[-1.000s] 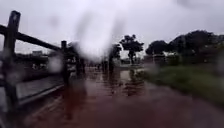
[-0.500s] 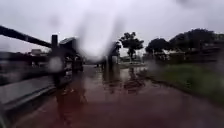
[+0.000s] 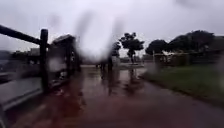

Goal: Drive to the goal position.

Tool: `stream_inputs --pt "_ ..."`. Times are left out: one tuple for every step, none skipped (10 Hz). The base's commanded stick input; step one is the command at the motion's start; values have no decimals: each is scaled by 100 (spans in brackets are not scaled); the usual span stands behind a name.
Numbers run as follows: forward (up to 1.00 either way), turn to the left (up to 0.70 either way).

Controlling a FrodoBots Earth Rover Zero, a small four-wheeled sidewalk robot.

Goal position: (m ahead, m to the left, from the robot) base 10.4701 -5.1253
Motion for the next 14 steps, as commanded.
stream_inputs --pt "95 3" --pt "95 10" --pt "95 17" --pt "95 33" --pt "95 13" --pt "95 1" --pt "95 1" --pt "95 1" --pt "95 1" --pt "95 1" --pt "95 1" --pt "95 1" --pt "95 1" --pt "95 1"
